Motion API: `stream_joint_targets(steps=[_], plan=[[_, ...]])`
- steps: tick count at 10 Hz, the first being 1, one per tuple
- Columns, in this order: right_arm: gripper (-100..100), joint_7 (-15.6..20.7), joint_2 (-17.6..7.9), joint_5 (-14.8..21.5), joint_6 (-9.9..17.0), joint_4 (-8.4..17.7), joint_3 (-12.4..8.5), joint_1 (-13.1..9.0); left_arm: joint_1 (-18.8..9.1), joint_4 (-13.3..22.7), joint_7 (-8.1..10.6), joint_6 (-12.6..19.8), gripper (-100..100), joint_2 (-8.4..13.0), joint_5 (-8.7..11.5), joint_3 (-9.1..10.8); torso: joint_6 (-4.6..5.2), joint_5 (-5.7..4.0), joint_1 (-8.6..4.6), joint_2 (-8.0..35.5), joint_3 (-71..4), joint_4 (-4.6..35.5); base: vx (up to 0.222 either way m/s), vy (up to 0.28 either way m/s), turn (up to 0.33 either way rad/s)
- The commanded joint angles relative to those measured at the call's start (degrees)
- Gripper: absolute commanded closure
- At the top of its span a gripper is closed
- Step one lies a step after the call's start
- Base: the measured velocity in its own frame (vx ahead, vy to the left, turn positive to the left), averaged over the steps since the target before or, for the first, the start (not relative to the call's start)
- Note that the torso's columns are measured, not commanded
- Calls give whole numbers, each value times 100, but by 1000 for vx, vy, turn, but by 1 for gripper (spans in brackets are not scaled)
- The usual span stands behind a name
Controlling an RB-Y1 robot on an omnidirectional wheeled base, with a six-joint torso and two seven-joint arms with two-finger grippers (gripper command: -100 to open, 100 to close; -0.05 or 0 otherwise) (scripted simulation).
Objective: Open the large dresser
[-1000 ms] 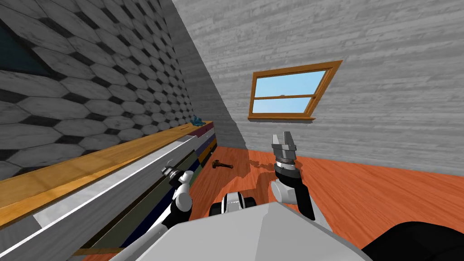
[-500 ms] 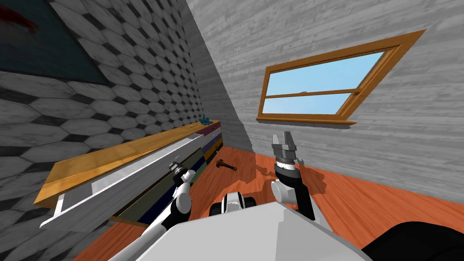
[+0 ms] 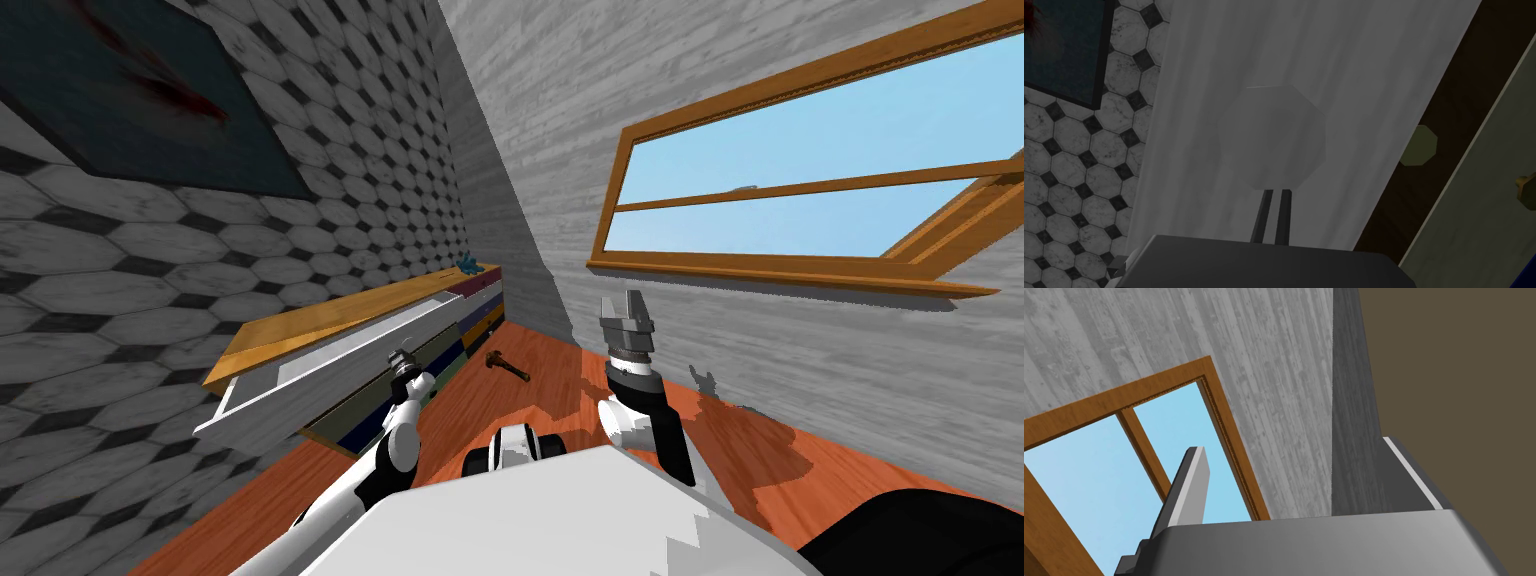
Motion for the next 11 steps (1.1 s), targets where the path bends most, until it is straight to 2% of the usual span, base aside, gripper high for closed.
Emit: stream_joint_targets(steps=[1,2,3,4,7,10,11], plan=[[0,0,0,0,0,0,1,-1,-21,7,118,116,100,20,-87,-94,-16,0,-1,-1,-2,-6,15,-61,78],[0,0,-1,0,0,0,0,-2,-3,5,139,146,-100,24,-90,-90,-14,10,29,6,3,-6,-1,-9,17],[0,0,-1,0,0,0,0,-2,6,7,137,143,-100,28,-87,-82,-22,20,44,6,3,-11,0,0,0],[0,0,-1,0,0,0,0,-2,6,6,137,142,100,29,-87,-82,-36,23,46,1,-1,-19,0,0,0],[0,0,0,0,1,1,1,-3,-53,-14,71,181,100,0,-94,-56,-32,7,-4,24,13,-10,-102,-114,18],[0,0,0,0,1,1,2,-4,-79,-31,38,204,100,-19,-96,-42,-46,21,39,-1,-2,-22,-113,-126,11],[0,0,-1,0,1,0,1,-3,-129,-12,62,274,-100,-3,-91,-75,-47,28,68,-27,-18,-29,52,78,-40]])
